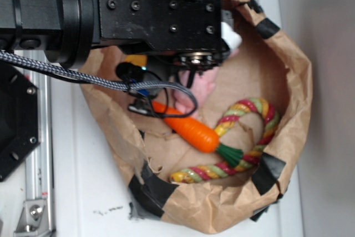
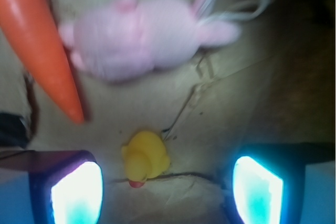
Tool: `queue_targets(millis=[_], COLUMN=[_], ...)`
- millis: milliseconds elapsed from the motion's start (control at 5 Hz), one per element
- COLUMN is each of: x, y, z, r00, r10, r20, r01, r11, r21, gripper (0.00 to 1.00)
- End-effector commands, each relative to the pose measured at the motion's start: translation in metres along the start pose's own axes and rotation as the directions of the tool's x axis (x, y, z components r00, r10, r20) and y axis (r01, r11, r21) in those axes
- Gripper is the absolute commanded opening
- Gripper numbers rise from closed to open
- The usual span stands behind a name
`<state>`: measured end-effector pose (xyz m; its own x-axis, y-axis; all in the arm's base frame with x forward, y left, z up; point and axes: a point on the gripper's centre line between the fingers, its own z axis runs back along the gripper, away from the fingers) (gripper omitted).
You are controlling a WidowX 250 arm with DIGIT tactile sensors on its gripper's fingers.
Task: Grab the yellow duck.
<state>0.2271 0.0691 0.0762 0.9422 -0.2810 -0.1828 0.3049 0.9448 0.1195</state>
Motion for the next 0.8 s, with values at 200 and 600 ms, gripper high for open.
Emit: queue_targets(millis=[200,600], x=[-0.01,-0.004], y=[0.014,0.003], z=[-0.019,-0.025], r00=[0.985,0.98], r10=[-0.127,-0.168], r20=[0.117,0.104], r01=[0.124,0.161], r11=[0.992,0.985], r21=[0.034,0.069], gripper=[1.0,1.0])
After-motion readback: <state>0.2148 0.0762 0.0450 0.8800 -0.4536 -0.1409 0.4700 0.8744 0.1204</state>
